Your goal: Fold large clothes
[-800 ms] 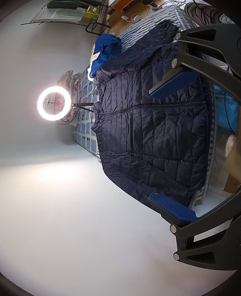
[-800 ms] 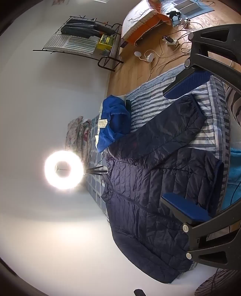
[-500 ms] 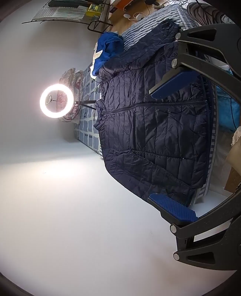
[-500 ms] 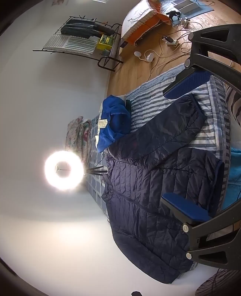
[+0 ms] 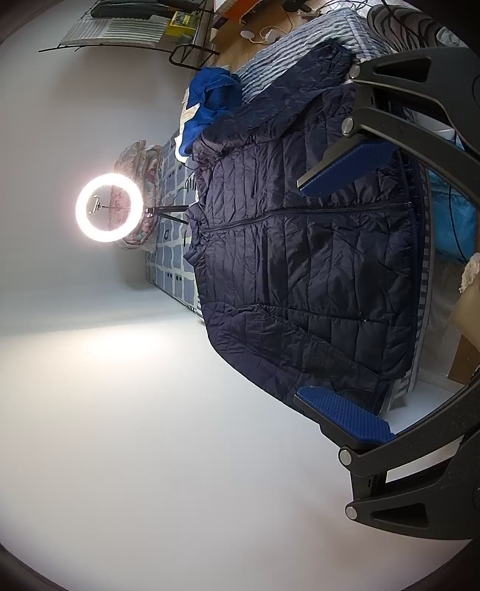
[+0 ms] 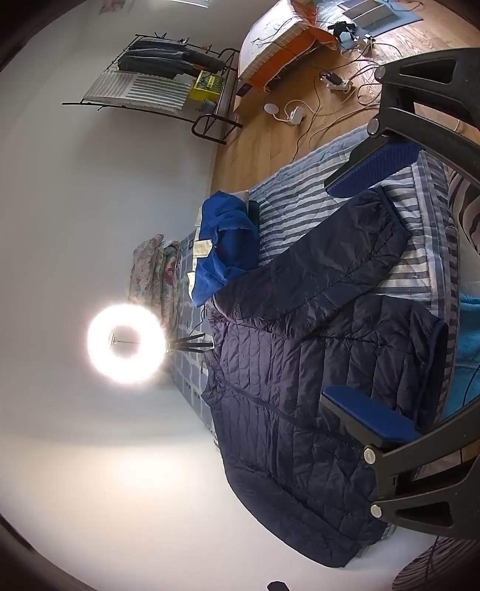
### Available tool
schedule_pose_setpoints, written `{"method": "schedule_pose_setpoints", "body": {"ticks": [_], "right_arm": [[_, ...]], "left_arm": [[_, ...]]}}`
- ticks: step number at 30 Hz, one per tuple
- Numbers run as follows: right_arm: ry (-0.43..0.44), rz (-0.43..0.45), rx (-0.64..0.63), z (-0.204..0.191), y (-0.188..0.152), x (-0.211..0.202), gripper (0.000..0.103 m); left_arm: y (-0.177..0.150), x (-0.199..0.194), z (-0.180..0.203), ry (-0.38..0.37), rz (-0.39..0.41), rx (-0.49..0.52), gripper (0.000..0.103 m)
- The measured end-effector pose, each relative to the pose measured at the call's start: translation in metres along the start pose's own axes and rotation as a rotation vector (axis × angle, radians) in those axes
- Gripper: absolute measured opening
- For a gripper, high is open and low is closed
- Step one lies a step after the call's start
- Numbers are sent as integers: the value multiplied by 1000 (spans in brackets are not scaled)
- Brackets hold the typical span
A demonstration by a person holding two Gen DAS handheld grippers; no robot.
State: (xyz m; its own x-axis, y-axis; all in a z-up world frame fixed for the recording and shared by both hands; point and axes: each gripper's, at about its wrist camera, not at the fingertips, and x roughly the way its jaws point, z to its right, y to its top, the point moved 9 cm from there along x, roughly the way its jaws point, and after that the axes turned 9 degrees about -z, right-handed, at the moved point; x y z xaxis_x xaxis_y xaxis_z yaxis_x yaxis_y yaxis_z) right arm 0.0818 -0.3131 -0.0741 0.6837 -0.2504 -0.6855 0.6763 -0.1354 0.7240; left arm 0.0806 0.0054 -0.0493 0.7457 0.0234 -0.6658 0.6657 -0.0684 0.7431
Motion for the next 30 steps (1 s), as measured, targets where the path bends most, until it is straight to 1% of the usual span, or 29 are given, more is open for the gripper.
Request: {"method": "schedule_pose_setpoints", "body": {"ticks": [17, 30], "right_arm": [[-12, -18, 6, -5, 1, 3, 103], [-14, -23, 16, -5, 1, 2, 103]], "left_arm": [[7, -3, -3, 4, 8, -17, 103], [3, -4, -4, 5, 11, -19, 103]]}}
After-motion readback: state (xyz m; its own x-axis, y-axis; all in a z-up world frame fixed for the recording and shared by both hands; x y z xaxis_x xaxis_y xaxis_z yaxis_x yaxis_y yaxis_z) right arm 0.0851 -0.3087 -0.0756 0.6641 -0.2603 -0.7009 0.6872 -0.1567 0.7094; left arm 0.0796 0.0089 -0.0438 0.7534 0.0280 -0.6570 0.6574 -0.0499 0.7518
